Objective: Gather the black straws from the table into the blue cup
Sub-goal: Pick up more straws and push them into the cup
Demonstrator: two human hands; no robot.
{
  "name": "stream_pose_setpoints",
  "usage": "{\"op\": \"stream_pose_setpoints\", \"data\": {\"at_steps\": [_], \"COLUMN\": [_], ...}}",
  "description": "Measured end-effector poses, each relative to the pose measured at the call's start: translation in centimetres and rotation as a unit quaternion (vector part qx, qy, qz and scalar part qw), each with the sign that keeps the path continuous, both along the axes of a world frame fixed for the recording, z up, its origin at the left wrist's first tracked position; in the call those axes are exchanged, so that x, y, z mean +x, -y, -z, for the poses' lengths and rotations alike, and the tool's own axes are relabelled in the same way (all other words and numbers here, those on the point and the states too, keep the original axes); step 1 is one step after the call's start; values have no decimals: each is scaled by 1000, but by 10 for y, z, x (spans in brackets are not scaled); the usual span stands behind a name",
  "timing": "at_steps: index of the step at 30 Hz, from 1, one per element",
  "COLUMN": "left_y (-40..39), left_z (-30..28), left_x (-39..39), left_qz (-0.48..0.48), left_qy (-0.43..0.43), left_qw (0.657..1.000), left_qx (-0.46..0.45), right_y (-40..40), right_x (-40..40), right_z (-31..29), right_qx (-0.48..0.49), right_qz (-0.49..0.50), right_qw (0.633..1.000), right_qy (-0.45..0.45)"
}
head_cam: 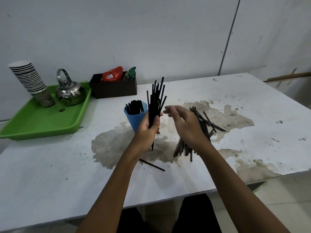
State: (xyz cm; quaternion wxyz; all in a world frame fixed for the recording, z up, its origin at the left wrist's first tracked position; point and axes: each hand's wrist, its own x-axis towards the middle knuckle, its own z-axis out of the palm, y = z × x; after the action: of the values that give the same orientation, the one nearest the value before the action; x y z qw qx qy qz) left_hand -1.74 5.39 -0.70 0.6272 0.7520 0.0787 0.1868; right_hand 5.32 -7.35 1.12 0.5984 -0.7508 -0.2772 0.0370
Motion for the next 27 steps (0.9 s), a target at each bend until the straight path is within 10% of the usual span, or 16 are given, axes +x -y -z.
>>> {"op": "stream_pose_setpoints", "data": {"at_steps": [10,27], "left_y": [4,4], "left_z": [14,32], "left_x": [1,0], "left_qz": [41,19], "left_qy": [-24,-79], "left_qw": [999,996], "left_qx": [1,-47], "right_y": [-12,-31], "right_x": [-5,19], "right_z": [-28,-33], "right_qx": [117,56], "right_qz": [-58,-54], "right_qw": [979,997], "right_qy": [-159,11]}}
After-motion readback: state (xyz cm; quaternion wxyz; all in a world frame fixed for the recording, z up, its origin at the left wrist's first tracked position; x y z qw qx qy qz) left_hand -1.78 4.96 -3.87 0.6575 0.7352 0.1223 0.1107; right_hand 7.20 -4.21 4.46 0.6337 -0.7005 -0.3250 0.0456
